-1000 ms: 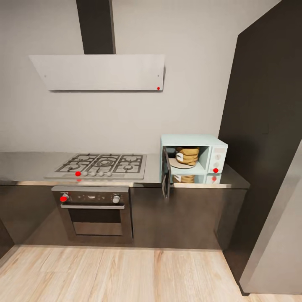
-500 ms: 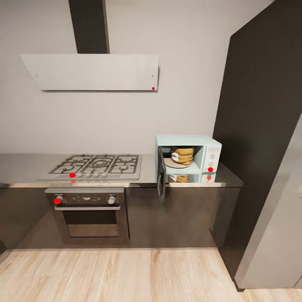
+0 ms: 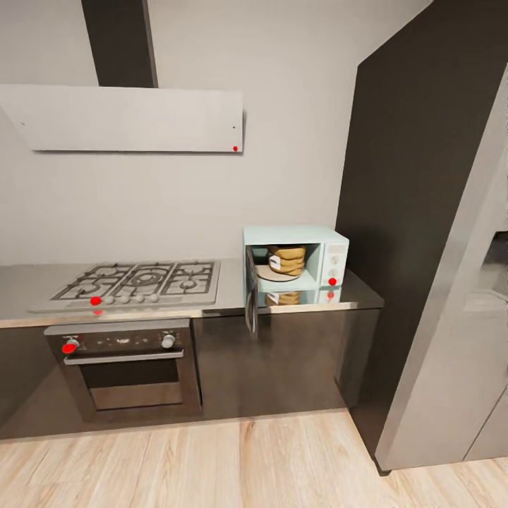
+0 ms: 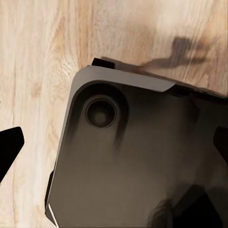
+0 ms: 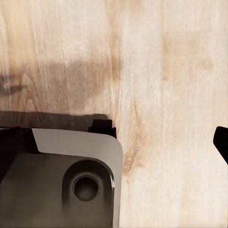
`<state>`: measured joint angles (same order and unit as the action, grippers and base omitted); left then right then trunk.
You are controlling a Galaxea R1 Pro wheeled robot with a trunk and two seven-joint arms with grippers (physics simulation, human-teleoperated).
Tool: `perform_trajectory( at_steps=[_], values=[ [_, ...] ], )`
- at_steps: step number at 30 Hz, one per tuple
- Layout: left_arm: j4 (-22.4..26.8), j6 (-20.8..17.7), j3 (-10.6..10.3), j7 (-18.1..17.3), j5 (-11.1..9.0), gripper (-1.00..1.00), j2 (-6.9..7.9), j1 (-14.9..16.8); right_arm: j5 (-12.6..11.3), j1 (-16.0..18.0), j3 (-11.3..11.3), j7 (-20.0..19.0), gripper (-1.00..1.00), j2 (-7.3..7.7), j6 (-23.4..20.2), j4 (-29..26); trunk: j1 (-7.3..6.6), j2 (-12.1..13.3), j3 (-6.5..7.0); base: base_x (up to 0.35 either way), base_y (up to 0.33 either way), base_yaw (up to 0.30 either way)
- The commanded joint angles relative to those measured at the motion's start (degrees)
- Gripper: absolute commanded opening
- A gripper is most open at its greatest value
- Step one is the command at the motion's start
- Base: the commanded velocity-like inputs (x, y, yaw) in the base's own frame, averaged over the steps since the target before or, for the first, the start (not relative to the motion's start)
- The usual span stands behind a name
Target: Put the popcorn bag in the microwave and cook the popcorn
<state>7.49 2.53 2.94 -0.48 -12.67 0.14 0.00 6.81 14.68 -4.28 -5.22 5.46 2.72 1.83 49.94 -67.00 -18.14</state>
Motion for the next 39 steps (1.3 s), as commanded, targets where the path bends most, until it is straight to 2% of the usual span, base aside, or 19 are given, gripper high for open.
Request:
perform_trajectory(
  at_steps=[1, 7, 15, 18, 23, 28, 32, 36, 39],
  values=[
    [0.39, 0.08, 0.25, -0.05, -0.09, 1.00, -0.01, 0.00, 0.61, 0.09, -0.47, -0.13, 1.00, 0.04, 0.28, 0.19, 0.00, -0.04, -0.06, 0.000, 0.000, -0.014],
    [3.63, -0.26, 0.26, 0.26, 0.02, 1.00, 0.07, 0.00, 0.74, 0.09, -0.41, -0.21, 1.00, 0.07, 0.21, 0.19, 0.00, -0.04, -0.06, 0.010, 0.000, -0.003],
    [4.30, -0.47, 0.20, -0.11, 0.06, 1.00, 0.09, 0.01, 0.89, 0.09, -0.37, -0.29, 1.00, 0.08, 0.18, 0.12, 0.00, -0.04, -0.06, 0.285, 0.000, 0.000],
    [8.21, -0.51, 0.22, -0.01, 0.03, 1.00, 0.05, 0.02, 0.90, 0.11, -0.38, -0.21, 1.00, 0.14, 0.18, 0.11, 0.00, -0.04, -0.06, 0.320, 0.000, 0.000],
    [10.39, -0.59, 0.15, -0.13, 0.09, 1.00, 0.09, 0.00, 0.88, 0.09, -0.31, -0.06, 1.00, 0.12, 0.18, 0.10, 0.00, -0.04, -0.06, 0.320, 0.000, 0.000],
    [10.61, -0.51, 0.14, -0.03, 0.10, 1.00, 0.19, 0.00, 0.91, 0.09, -0.27, -0.05, 1.00, 0.18, 0.35, 0.10, 0.00, -0.04, -0.06, 0.061, 0.000, 0.000],
    [11.38, -0.73, 0.49, -0.26, -0.50, 1.00, 0.27, 0.08, 1.76, -1.23, -0.36, -0.37, 1.00, -0.52, 0.10, 0.10, 0.00, -0.04, -0.06, 0.000, 0.000, 0.000],
    [11.83, -0.59, 0.65, -0.47, -0.06, 1.00, 0.43, 0.08, 1.80, -2.54, -0.38, -0.32, 1.00, -0.74, 0.18, 0.10, 0.00, -0.04, -0.06, 0.000, 0.000, 0.000],
    [12.80, -1.00, 0.74, -0.47, 0.14, 1.00, 1.13, 0.08, 1.80, -2.64, -0.43, -0.27, 1.00, -0.66, 0.25, 0.10, 0.00, -0.04, -0.06, 0.000, 0.000, 0.000]
  ],
)
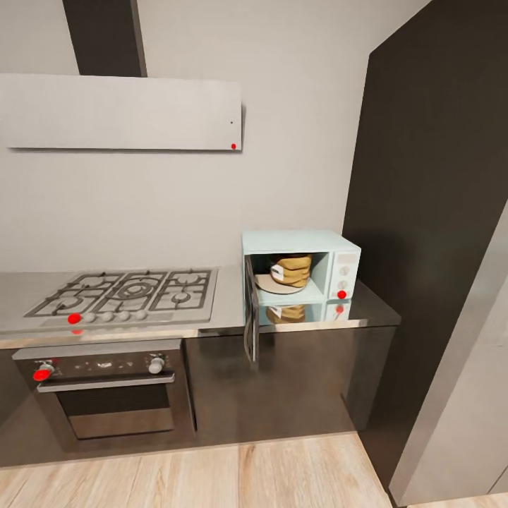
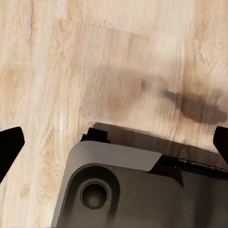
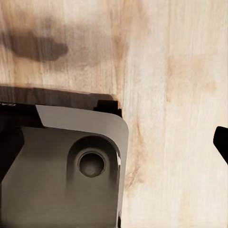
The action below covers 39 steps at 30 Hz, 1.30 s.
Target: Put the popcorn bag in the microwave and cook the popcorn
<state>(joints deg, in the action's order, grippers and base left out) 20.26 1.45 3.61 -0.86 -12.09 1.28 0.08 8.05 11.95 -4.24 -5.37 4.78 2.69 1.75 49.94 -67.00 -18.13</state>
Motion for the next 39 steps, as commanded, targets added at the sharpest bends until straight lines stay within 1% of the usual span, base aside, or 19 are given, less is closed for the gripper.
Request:
perform_trajectory(
  at_steps=[1, 7, 8, 10, 11, 13, 14, 17, 19, 21, 22, 24, 25, 26, 27, 29, 32, 35, 39],
  values=[
    [0.35, -0.24, 0.08, 0.00, -0.41, 1.00, 0.20, 0.01, 0.56, 0.08, -0.49, -0.09, 1.00, 0.05, 0.31, 0.18, 0.00, -0.04, -0.06, 0.000, 0.000, 0.000],
    [2.28, -2.17, 0.08, 0.18, -0.53, 1.00, 0.08, 0.07, 0.48, 0.06, -0.53, -0.08, 1.00, 0.06, 0.71, 0.18, 0.00, -0.04, -0.06, 0.000, 0.000, 0.000],
    [47.79, -31.53, 0.08, 0.10, -0.59, 1.00, 0.03, 0.20, 0.48, 0.06, -0.56, -0.08, 1.00, 0.06, 0.76, 0.18, 0.00, -0.04, -0.06, 0.000, 0.000, 0.000],
    [54.26, -36.00, 0.08, -0.48, -0.86, 1.00, -0.04, 0.50, 0.48, 0.05, -0.58, -0.08, 1.00, 0.06, 0.81, 0.18, 0.00, -0.04, -0.06, 0.000, 0.000, 0.000],
    [55.29, -37.29, 0.05, -0.63, -0.96, 1.00, -0.18, 0.84, 0.48, 0.03, -0.56, -0.08, 1.00, 0.06, 0.82, 0.18, 0.00, -0.04, -0.06, 0.000, 0.000, 0.000],
    [56.37, -39.32, 0.02, -0.79, -1.11, 1.00, -0.84, 2.91, 0.48, 0.02, -0.58, -0.08, 1.00, 0.06, 0.85, 0.18, 0.00, -0.04, -0.06, 0.000, 0.000, 0.000],
    [56.63, -40.72, 0.00, -0.84, -1.20, 1.00, -1.62, 5.47, 0.48, 0.02, -0.58, -0.06, 1.00, 0.08, 0.88, 0.18, 0.00, -0.04, -0.06, 0.000, 0.000, 0.000],
    [56.65, -44.00, 0.00, -0.93, -1.33, 1.00, -2.38, 11.27, 0.48, 0.03, -0.59, -0.06, 1.00, 0.11, 0.91, 0.18, 0.00, -0.04, -0.06, 0.000, 0.000, 0.000],
    [56.61, -46.26, -0.01, -1.25, -1.57, 1.00, -3.06, 16.80, 0.48, 0.05, -0.56, -0.07, 1.00, 0.07, 0.91, 0.18, 0.00, -0.04, -0.06, 0.000, 0.000, 0.000],
    [56.50, -48.15, -0.01, -1.58, -1.78, 1.00, -3.64, 20.56, 0.48, 0.02, -0.54, -0.08, 1.00, 0.06, 0.91, 0.18, 0.00, -0.04, -0.06, 0.000, 0.000, 0.000],
    [56.18, -50.06, -0.01, -1.75, -1.94, 1.00, -3.96, 24.41, 0.48, 0.03, -0.52, -0.08, 1.00, 0.06, 0.91, 0.18, 0.00, -0.04, -0.06, 0.000, 0.000, 0.000],
    [54.88, -51.48, -0.01, -1.98, -2.03, 1.00, -4.12, 29.66, 0.50, 0.02, -0.52, -0.08, 1.00, 0.01, 0.98, 0.18, 0.00, -0.04, -0.06, 0.000, 0.000, 0.000],
    [54.21, -51.66, -0.01, -2.39, -2.04, 1.00, -4.17, 31.48, 0.52, 0.01, -0.53, -0.08, 1.00, -0.01, 0.99, 0.18, 0.00, -0.04, -0.06, 0.000, 0.000, 0.000],
    [52.85, -51.82, -0.01, -3.57, -2.05, 1.00, -4.22, 34.25, 0.54, 0.01, -0.52, -0.08, 1.00, -0.02, 0.99, 0.18, 0.00, -0.04, -0.06, 0.000, 0.000, 0.000],
    [51.78, -51.88, 0.01, -4.79, -2.05, 1.00, -4.23, 36.02, 0.55, 0.01, -0.51, -0.08, 1.00, -0.02, 1.00, 0.18, 0.00, -0.04, -0.06, 0.000, 0.000, 0.000],
    [48.50, -51.85, 0.03, -9.84, -1.99, 1.00, -4.26, 40.05, 0.56, 0.00, -0.52, -0.08, 1.00, -0.03, 1.00, 0.18, 0.00, -0.04, -0.06, 0.000, 0.000, 0.000],
    [46.53, -51.14, -0.07, -15.93, -1.78, 1.00, -4.06, 41.61, 0.56, 0.00, -0.50, -0.08, 1.00, -0.08, 0.94, 0.18, 0.00, -0.04, -0.06, 0.000, 0.000, 0.000],
    [45.72, -50.96, -0.35, -16.70, -1.45, 1.00, -4.12, 41.73, 0.54, 0.03, -0.52, -0.08, 1.00, 0.03, 0.99, 0.18, 0.00, -0.04, -0.06, 0.000, 0.000, 0.000],
    [45.27, -50.93, -2.18, -16.18, -0.76, 1.00, -4.06, 41.75, 0.56, 0.02, -0.50, -0.08, 1.00, 0.04, 1.00, 0.18, 0.00, -0.04, -0.06, 0.000, 0.000, 0.000]
  ],
)
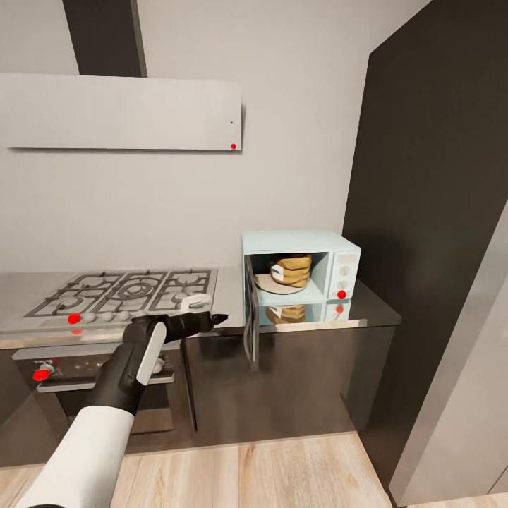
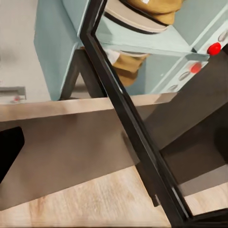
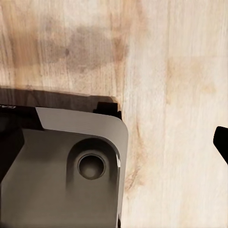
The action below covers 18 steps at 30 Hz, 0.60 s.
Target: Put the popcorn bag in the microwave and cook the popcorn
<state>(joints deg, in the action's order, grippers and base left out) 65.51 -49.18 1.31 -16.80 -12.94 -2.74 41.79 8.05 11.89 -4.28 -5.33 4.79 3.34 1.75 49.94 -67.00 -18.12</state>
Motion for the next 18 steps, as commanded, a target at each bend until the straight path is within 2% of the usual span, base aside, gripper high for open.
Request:
perform_trajectory(
  at_steps=[1, 5, 8, 10, 17, 18],
  values=[
    [0.04, -0.31, -0.01, -0.21, 0.08, 1.00, -0.05, 0.05, 0.55, 0.08, -0.47, -0.12, 1.00, 0.04, 0.35, 0.19, 0.00, -0.04, -0.07, 0.000, 0.000, 0.000],
    [-0.65, -0.17, -0.15, -0.20, -0.31, 1.00, -0.37, 0.05, 0.57, 0.07, -0.48, -0.12, 1.00, 0.04, 0.35, 0.19, 0.00, -0.04, -0.07, 0.015, 0.000, 0.000],
    [-1.88, 3.35, -0.17, -0.56, -0.46, 1.00, -0.84, 0.05, 0.57, 0.07, -0.47, -0.12, 1.00, 0.04, 0.35, 0.19, 0.00, -0.04, -0.07, 0.226, 0.000, 0.000],
    [-2.13, 4.15, -0.17, -0.76, -0.58, 1.00, -0.87, 0.05, 0.57, 0.07, -0.46, -0.12, 1.00, 0.04, 0.33, 0.19, 0.00, -0.04, -0.07, 0.117, 0.000, 0.000],
    [-5.39, 4.93, -0.25, -1.28, -0.52, 1.00, -0.84, 0.05, 0.28, 0.08, -0.53, -0.14, 1.00, 0.03, 0.30, 0.19, 0.00, -0.04, -0.03, 0.013, 0.000, -0.028],
    [-6.00, 4.96, -0.31, -2.78, -0.46, 1.00, -0.75, 0.05, 0.19, 0.07, -0.54, -0.08, 1.00, 0.04, 0.28, 0.19, 0.00, -0.04, 0.00, 0.001, 0.000, -0.179]
  ],
)
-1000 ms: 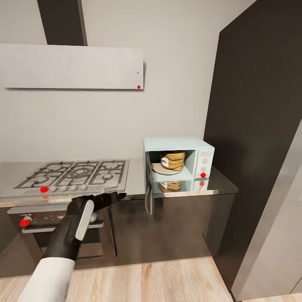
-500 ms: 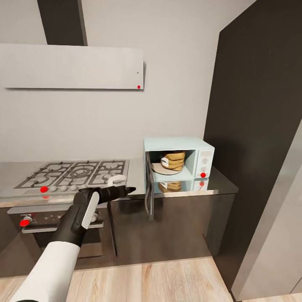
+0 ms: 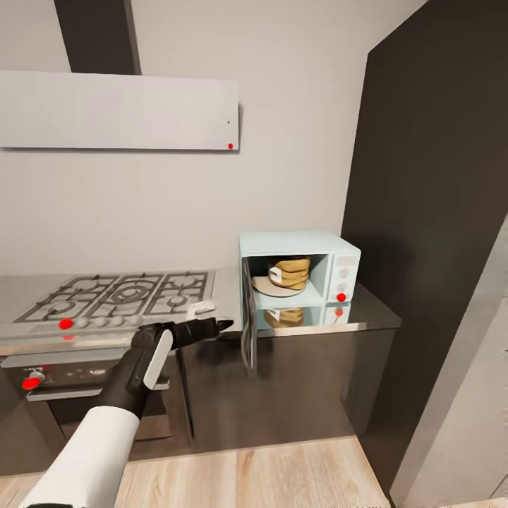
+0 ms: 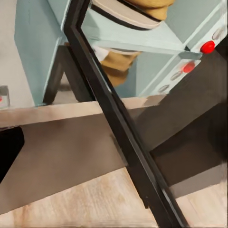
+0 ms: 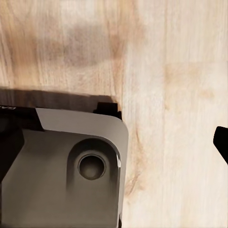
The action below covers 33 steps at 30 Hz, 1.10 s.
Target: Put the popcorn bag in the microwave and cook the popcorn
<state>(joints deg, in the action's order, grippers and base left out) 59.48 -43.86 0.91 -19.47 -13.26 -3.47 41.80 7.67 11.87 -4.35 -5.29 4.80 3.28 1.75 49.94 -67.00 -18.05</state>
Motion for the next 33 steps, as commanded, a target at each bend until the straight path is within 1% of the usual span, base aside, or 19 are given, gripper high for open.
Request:
perform_trajectory(
  at_steps=[1, 4, 7, 12, 15, 17, 23, 24, 25, 27, 28, 29, 32, 33],
  values=[
    [-0.17, -0.33, 0.08, -1.16, -0.10, 1.00, 0.04, 0.04, 0.55, 0.08, -0.48, -0.10, 1.00, 0.03, 0.34, 0.19, 0.00, -0.04, -0.04, 0.000, 0.000, -0.193],
    [-0.38, -0.34, 0.06, -4.77, 0.18, 1.00, 0.29, 0.04, 0.51, 0.08, -0.48, -0.01, 1.00, 0.03, 0.28, 0.19, 0.00, -0.04, 0.07, 0.000, 0.000, -0.210],
    [-0.42, -0.35, -0.01, -6.01, 0.24, 1.00, 0.30, 0.04, 0.51, 0.08, -0.48, 0.15, 1.00, 0.05, 0.30, 0.19, 0.00, -0.04, 0.18, 0.000, 0.000, -0.217],
    [-0.42, -0.35, -0.22, -6.27, 0.10, 1.00, 0.00, 0.04, 0.51, 0.09, -0.48, 0.27, 1.00, 0.12, 0.29, 0.19, 0.00, -0.04, 0.37, 0.000, 0.000, -0.218],
    [-0.42, -0.28, -3.41, -6.28, -0.05, 1.00, -0.09, 0.04, 0.51, 0.08, -0.48, 0.27, 1.00, 0.14, 0.29, 0.19, 0.00, -0.04, 0.48, 0.000, 0.000, -0.219],
    [-0.42, -0.23, -4.16, -6.31, -0.09, 1.00, -0.17, 0.04, 0.51, 0.08, -0.48, 0.28, 1.00, 0.19, 0.29, 0.19, 0.00, -0.04, 0.56, 0.000, 0.000, -0.219],
    [-0.36, -0.32, -4.70, -6.31, -0.10, 1.00, -0.28, 0.04, 0.51, 0.10, -0.48, 0.36, 1.00, 0.30, 0.27, 0.19, 0.00, -0.04, 0.61, 0.000, 0.000, -0.049],
    [-0.21, -0.30, -5.66, -6.07, 0.03, 1.00, -0.98, 0.04, 0.58, 0.08, -0.48, 0.36, 1.00, 0.36, 0.39, 0.19, 0.00, -0.04, 0.61, 0.000, 0.000, -0.001],
    [-0.55, 0.02, -5.96, -5.74, 0.30, 1.00, -1.28, 0.04, 0.59, 0.08, -0.52, 0.45, 1.00, 0.30, 0.40, 0.19, 0.00, -0.04, 0.61, 0.000, 0.000, 0.000],
    [0.13, 0.80, -5.84, -5.03, 1.26, 1.00, -1.81, -0.20, 0.53, 0.08, -0.53, 0.40, 1.00, 0.12, 0.25, 0.13, 0.00, -0.04, 0.61, 0.000, 0.000, 0.000],
    [0.39, 1.14, -5.84, -4.70, 1.50, 1.00, -1.81, -0.20, 0.53, 0.08, -0.53, 0.40, 1.00, 0.12, 0.25, 0.13, 0.00, -0.04, 0.61, 0.000, 0.000, 0.000],
    [0.71, 1.46, -5.51, -4.38, 1.15, 1.00, -1.47, -0.27, 0.55, 0.08, -0.55, 0.38, 1.00, 0.04, 0.24, 0.11, 0.00, -0.04, 0.61, 0.000, 0.000, 0.000],
    [0.20, 2.44, -5.31, -5.37, 0.36, 1.00, -0.50, -0.31, 0.55, 0.08, -0.49, 0.40, 1.00, 0.03, 0.25, 0.10, 0.00, -0.04, 0.61, 0.000, 0.000, 0.000],
    [0.15, 2.76, -5.31, -5.69, 0.35, 1.00, -0.43, -0.31, 0.55, 0.08, -0.49, 0.38, 1.00, 0.03, 0.26, 0.10, 0.00, -0.04, 0.61, 0.007, 0.000, 0.000]
  ],
)
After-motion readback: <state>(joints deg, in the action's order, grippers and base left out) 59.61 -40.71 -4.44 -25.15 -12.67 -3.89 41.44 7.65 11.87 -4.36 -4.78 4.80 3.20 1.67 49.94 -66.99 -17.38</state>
